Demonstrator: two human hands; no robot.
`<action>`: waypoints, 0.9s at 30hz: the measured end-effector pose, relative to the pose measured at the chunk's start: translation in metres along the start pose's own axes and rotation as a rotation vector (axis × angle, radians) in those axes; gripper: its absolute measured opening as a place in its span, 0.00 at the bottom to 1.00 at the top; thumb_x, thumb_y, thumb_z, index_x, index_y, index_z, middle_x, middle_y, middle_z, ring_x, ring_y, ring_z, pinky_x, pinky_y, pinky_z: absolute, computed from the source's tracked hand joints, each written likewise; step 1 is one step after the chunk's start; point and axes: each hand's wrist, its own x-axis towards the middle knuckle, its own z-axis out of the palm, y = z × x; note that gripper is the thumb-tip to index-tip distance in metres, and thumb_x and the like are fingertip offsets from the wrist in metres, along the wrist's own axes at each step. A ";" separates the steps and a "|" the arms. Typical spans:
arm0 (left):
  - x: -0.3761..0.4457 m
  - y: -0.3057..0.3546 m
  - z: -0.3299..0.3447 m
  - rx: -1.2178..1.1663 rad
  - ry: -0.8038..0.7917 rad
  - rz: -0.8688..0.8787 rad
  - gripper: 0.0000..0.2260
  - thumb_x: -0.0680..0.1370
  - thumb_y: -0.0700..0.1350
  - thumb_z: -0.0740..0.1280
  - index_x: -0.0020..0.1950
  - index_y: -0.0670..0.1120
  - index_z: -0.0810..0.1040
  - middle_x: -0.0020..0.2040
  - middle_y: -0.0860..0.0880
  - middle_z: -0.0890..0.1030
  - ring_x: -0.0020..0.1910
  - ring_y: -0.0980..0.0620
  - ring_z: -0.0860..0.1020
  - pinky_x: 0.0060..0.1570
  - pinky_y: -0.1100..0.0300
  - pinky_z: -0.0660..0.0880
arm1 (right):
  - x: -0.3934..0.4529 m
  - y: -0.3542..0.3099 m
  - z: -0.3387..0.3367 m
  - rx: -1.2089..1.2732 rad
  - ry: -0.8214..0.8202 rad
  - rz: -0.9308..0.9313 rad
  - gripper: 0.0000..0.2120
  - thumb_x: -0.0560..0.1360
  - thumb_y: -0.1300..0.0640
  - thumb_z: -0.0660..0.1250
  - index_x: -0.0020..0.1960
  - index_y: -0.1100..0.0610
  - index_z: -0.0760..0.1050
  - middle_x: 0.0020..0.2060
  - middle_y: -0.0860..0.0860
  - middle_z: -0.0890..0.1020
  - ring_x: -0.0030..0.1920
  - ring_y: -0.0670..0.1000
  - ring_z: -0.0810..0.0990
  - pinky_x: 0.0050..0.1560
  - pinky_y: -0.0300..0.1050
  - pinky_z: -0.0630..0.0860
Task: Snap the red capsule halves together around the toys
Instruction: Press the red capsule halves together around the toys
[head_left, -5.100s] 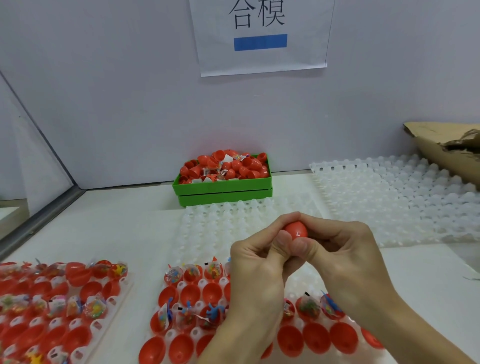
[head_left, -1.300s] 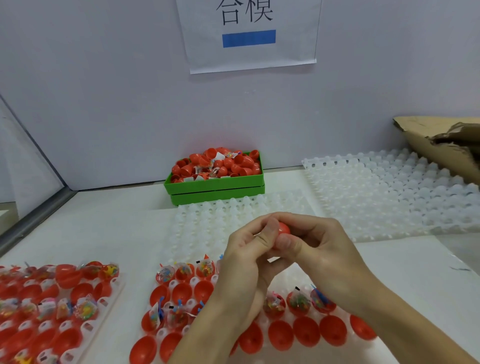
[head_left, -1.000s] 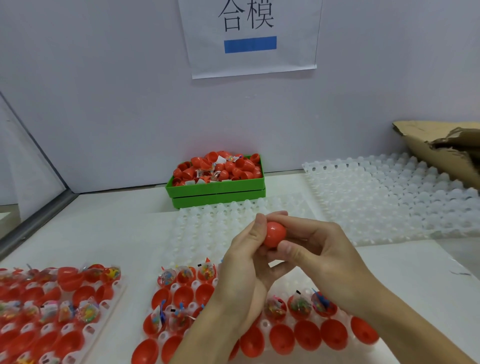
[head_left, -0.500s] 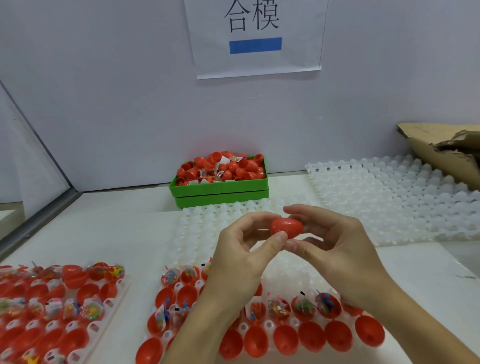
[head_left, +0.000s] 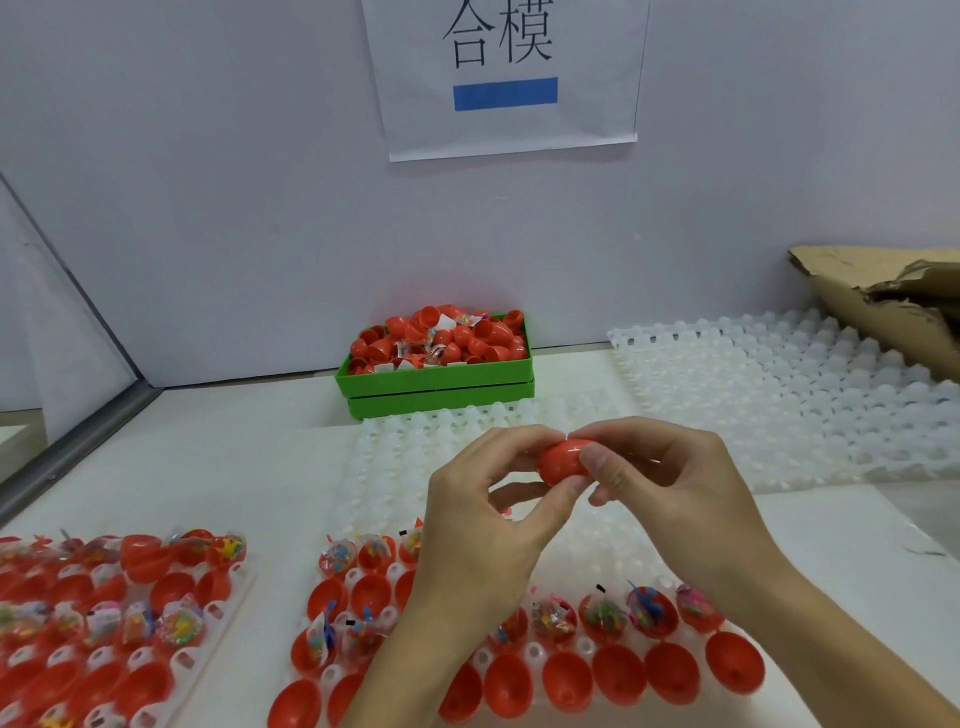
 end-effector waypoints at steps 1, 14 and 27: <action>0.000 -0.001 0.000 0.030 0.001 0.019 0.09 0.73 0.44 0.76 0.52 0.52 0.82 0.47 0.55 0.83 0.50 0.54 0.82 0.44 0.68 0.79 | 0.000 0.001 0.000 -0.002 -0.002 0.003 0.09 0.70 0.52 0.70 0.46 0.55 0.84 0.37 0.48 0.86 0.33 0.42 0.82 0.36 0.32 0.77; 0.007 0.013 0.006 -0.794 0.188 -0.489 0.14 0.72 0.50 0.67 0.41 0.41 0.86 0.40 0.38 0.84 0.35 0.48 0.84 0.35 0.64 0.80 | 0.003 0.008 -0.002 0.281 -0.014 0.090 0.14 0.72 0.46 0.68 0.51 0.53 0.83 0.37 0.58 0.83 0.34 0.53 0.80 0.35 0.42 0.76; 0.009 0.014 0.001 -1.032 0.266 -0.614 0.19 0.75 0.49 0.65 0.56 0.35 0.78 0.48 0.33 0.84 0.45 0.43 0.86 0.35 0.63 0.81 | 0.004 0.012 -0.001 0.241 -0.014 0.103 0.10 0.73 0.50 0.67 0.50 0.51 0.84 0.37 0.56 0.83 0.35 0.52 0.81 0.35 0.41 0.76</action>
